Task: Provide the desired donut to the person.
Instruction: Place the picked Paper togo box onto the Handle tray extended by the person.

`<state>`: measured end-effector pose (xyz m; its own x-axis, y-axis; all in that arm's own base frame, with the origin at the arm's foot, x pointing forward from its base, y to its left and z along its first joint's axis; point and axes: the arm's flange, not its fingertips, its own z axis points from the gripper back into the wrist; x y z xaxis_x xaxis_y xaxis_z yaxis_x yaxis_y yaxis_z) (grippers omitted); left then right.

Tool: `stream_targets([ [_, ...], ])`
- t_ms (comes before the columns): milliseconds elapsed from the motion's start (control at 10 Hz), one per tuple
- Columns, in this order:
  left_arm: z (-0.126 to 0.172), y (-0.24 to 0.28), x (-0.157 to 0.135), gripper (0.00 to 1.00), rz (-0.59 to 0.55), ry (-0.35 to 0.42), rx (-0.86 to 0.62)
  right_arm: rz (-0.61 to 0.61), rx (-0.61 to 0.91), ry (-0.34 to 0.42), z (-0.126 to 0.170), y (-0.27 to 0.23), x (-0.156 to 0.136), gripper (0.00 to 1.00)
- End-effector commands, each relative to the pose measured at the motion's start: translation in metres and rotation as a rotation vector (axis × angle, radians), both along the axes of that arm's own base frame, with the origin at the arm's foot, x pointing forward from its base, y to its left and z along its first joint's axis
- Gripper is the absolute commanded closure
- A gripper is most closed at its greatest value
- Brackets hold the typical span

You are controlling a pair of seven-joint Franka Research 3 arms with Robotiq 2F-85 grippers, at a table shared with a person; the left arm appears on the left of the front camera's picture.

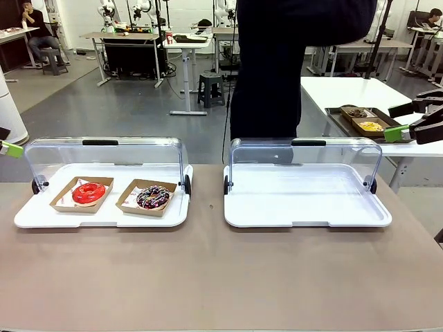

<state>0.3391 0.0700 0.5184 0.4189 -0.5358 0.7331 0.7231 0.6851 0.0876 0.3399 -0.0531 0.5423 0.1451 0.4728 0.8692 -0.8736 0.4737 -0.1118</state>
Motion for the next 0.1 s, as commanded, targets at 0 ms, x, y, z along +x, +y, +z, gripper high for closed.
stream_targets([
  [0,-0.0011,0.0017,0.0004,0.0,-0.007,-0.004,-0.008,0.009,0.001,-0.005,-0.0006,-0.0006,-0.0006,0.0],
])
